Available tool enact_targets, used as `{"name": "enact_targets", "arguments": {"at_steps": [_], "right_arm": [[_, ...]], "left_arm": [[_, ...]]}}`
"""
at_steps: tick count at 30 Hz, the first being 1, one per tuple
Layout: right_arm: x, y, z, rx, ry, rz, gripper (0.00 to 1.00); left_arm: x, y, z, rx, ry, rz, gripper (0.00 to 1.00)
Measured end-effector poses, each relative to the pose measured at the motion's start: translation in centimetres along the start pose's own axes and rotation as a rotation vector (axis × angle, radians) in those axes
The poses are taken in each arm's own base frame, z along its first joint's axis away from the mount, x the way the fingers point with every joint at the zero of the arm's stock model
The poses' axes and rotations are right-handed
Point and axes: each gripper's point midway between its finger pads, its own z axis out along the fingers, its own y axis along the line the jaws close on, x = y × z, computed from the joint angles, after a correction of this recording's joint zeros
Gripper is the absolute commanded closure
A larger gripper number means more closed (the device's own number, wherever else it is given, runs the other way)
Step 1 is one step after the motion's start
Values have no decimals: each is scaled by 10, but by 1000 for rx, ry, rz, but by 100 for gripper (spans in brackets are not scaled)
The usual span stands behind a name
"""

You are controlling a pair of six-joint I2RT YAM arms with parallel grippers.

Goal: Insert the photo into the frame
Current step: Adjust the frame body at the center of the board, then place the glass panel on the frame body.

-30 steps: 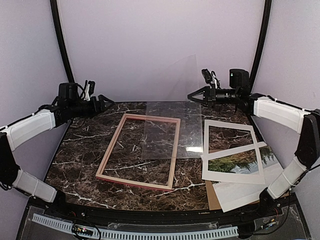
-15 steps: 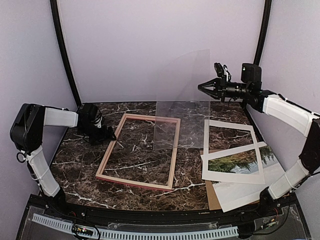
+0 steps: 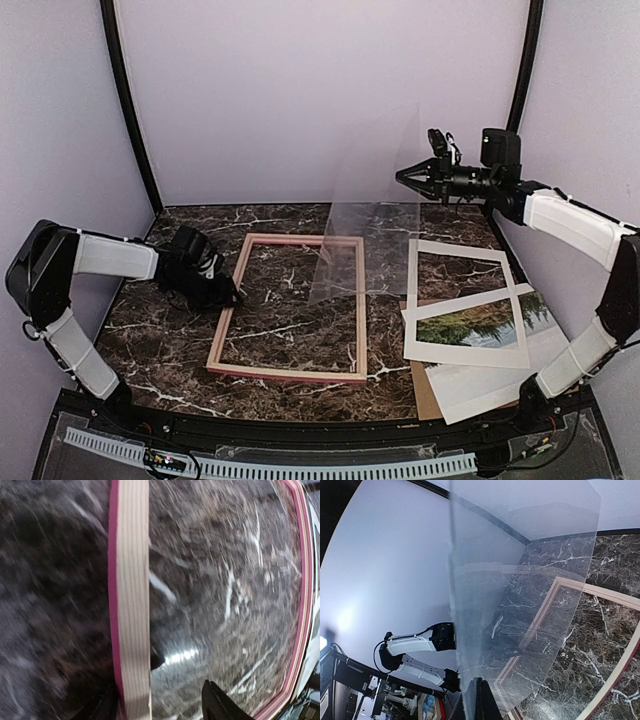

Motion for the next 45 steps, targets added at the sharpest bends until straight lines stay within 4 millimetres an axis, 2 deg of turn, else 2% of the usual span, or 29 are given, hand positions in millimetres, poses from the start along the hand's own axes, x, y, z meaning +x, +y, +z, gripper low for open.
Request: {"name": "enact_targets", "arguments": {"at_steps": [3,5,7,9,12,16,18,21,25,28,30,32,34,37,40,43,45], "right_arm": [[1,-7,3,10,6,13,100],[2,-12,4,17,11,23,100],[3,-17,6,23,15,34,100],[5,-20,9,25,24,42,100],[12,-22,18,27,42,51,100],[33,-11,50,-4,115,59,100],[45,0,67,-28,152,65,100],[65,27,96,-86,211,68,100],[82,62,124,-181,254,66,100],[88,68,135,-220,263,92,100],[90,55,139,-211,252,121,100],[96,30,143,-176,246,168,100],[109,-11,148,-118,252,243,100],[132,-74,154,-11,269,360,100],[156,-128,151,95,291,456,100],[167,-155,142,166,297,491,100],[167,-163,137,189,296,478,100]], "left_arm": [[41,-14,-7,28,47,1,45],[61,-22,-15,58,64,-4,45],[72,-27,-26,88,56,-19,44],[70,-33,-39,111,23,-27,38],[54,-41,-55,123,-48,-11,25],[17,-41,-71,97,-132,-20,18],[-7,-28,-82,76,-189,-53,16],[-36,4,-99,8,-283,-113,13],[-60,37,-122,-75,-380,-166,11],[-73,52,-142,-120,-454,-187,11],[-77,57,-157,-150,-505,-191,11],[-81,55,-174,-161,-566,-178,11],[-82,51,-191,-165,-624,-160,11],[-83,51,-204,-186,-669,-139,11],[-82,54,-202,-206,-662,-123,11],[-81,56,-194,-211,-633,-116,11],[-80,57,-187,-205,-608,-112,11]]}}
